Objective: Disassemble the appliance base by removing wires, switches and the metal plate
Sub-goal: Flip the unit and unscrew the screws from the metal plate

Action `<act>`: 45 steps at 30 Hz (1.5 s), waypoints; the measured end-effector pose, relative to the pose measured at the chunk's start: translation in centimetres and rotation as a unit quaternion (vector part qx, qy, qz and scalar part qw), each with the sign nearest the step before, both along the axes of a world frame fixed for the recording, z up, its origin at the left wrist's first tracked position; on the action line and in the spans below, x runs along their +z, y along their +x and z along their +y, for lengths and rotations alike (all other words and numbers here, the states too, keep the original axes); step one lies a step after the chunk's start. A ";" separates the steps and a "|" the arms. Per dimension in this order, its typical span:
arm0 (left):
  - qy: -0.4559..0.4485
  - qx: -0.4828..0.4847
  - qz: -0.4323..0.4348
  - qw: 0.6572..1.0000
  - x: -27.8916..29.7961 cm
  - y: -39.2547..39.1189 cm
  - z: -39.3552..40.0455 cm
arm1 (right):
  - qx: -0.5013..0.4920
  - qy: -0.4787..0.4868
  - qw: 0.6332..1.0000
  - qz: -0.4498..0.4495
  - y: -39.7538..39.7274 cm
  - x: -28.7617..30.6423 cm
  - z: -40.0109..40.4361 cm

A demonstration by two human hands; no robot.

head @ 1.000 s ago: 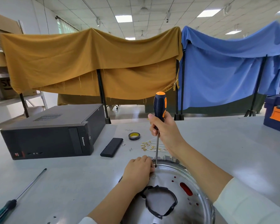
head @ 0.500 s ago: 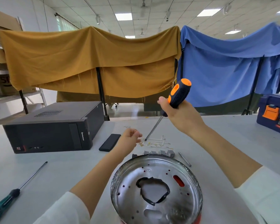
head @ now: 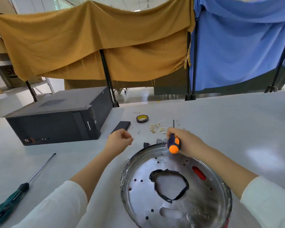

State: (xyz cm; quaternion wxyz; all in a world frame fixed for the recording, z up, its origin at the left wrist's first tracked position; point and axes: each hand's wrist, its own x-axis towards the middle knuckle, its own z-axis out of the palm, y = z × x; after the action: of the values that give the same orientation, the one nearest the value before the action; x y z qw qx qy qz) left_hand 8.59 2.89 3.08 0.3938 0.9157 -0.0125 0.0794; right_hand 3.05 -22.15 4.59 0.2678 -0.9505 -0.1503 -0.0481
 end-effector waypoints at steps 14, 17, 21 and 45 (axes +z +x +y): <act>0.202 -0.022 0.041 0.978 -3.0 11.7 -1.3 | 0.021 -0.024 0.999 0.028 1.1 -2.0 -0.1; 0.228 -0.052 0.075 0.969 -2.4 12.9 -1.5 | 0.026 -0.025 0.999 0.032 1.3 -2.0 -0.1; 0.222 -0.077 0.089 0.968 -2.3 13.4 -1.4 | 0.027 -0.023 0.999 0.030 1.4 -2.1 -0.2; 0.121 -0.218 0.117 0.961 0.5 -4.2 -4.6 | -0.030 0.022 0.999 -0.022 -1.8 1.4 -2.2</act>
State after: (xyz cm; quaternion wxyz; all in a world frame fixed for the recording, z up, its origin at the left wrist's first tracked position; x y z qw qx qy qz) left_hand 4.41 -1.71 3.62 0.2869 0.9344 -0.1751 -0.1182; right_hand 1.26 -24.33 6.04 0.2838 -0.9470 -0.1270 -0.0805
